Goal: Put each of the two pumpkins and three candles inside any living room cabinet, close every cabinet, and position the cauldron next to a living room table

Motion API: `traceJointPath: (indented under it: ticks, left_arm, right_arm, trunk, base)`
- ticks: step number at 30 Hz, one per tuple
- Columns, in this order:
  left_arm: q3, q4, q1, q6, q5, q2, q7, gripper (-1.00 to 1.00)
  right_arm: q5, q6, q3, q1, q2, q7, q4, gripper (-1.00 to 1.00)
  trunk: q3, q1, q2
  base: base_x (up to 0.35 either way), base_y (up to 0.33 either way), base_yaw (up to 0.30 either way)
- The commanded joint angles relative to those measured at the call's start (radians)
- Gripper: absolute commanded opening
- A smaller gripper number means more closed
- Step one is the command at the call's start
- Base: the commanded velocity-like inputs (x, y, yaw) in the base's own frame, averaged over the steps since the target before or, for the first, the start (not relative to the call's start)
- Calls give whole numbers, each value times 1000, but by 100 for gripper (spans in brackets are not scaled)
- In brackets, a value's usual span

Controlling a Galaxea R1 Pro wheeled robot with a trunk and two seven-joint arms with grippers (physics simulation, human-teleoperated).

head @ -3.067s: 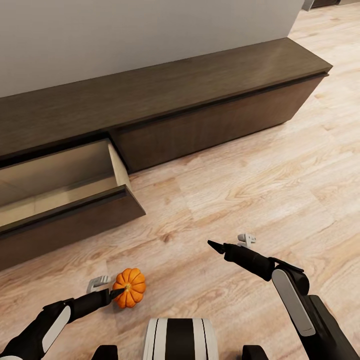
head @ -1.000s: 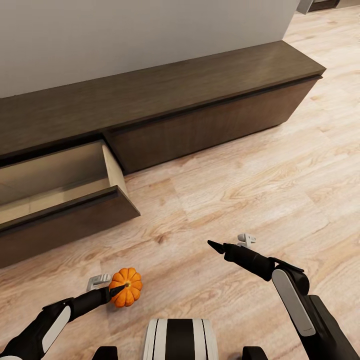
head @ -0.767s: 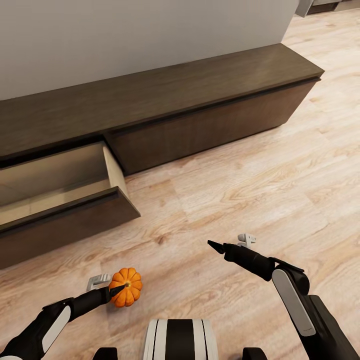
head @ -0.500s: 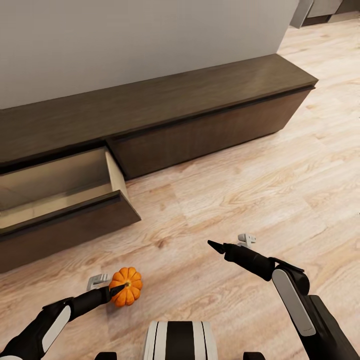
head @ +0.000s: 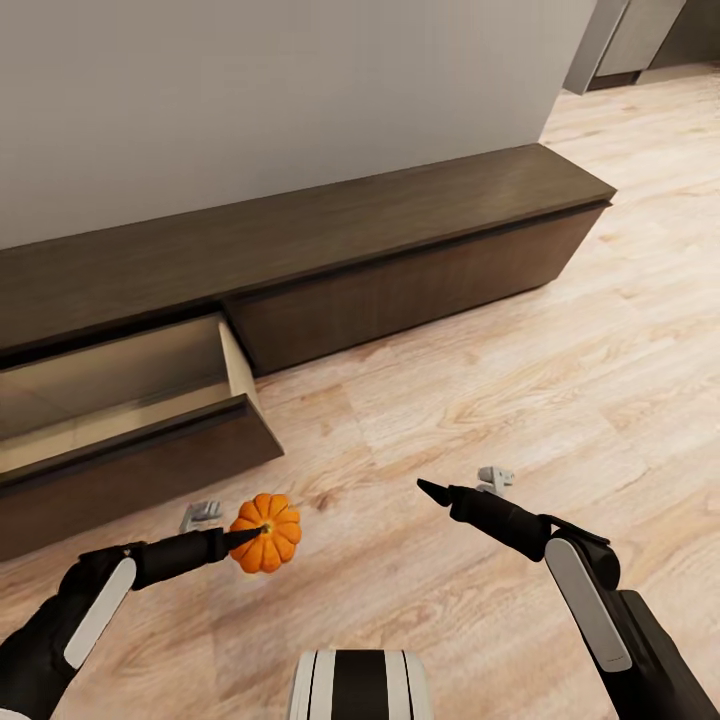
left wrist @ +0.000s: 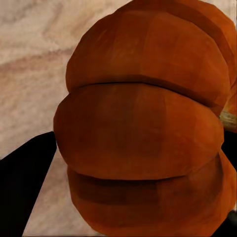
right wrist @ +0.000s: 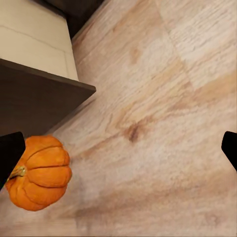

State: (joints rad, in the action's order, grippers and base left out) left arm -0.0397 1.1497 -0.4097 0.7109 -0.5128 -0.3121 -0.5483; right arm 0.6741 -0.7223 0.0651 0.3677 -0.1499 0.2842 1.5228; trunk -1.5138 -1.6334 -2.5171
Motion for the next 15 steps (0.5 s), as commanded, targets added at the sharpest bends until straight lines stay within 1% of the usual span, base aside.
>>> traceJointPath:
  ticks: [1,2,3,5,6,7,9,12,15]
  left_arm:
    - [6,40,10,48,1,0,2,-100]
    - [12,75,16,96,0,2,3,-100]
    - [17,114,22,168,-3,4,4,-100]
    - [34,140,25,230,-8,4,5,-100]
    - [62,149,26,254,-12,6,4,-100]
    - [80,151,27,263,-14,9,4,-100]
    - [98,154,27,273,-14,14,4,-100]
    - [105,157,28,278,-13,30,5,-100]
    - [109,158,28,280,-14,35,5,-100]
  right_arm:
    - [-1,-4,0,0,0,1,0,100]
    - [0,-5,-2,0,0,0,-1,100]
    - [0,-9,-21,0,0,-1,-3,100]
    - [0,-14,-72,0,0,-3,-16,100]
    - [-2,-15,-103,0,0,-3,-25,100]
    - [-4,-15,-116,0,0,-3,-29,100]
    - [-7,-16,-130,0,0,-6,-34,100]
    - [-8,-16,-139,0,0,-21,-36,100]
    - [-6,-16,-141,0,0,-41,-37,100]
  trunk:
    - [3,1,0]
    - [7,1,0]
    - [11,1,1]
    - [19,2,1]
    - [23,3,1]
    - [27,3,1]
    - [34,4,2]
    - [46,5,3]
    - [57,7,3]
  base:
    - [0,0,0]
    - [0,0,0]
    - [0,0,0]
    - [0,0,0]
    - [0,0,0]
    - [0,0,0]
    - [0,0,0]
    - [0,0,0]
    - [0,0,0]
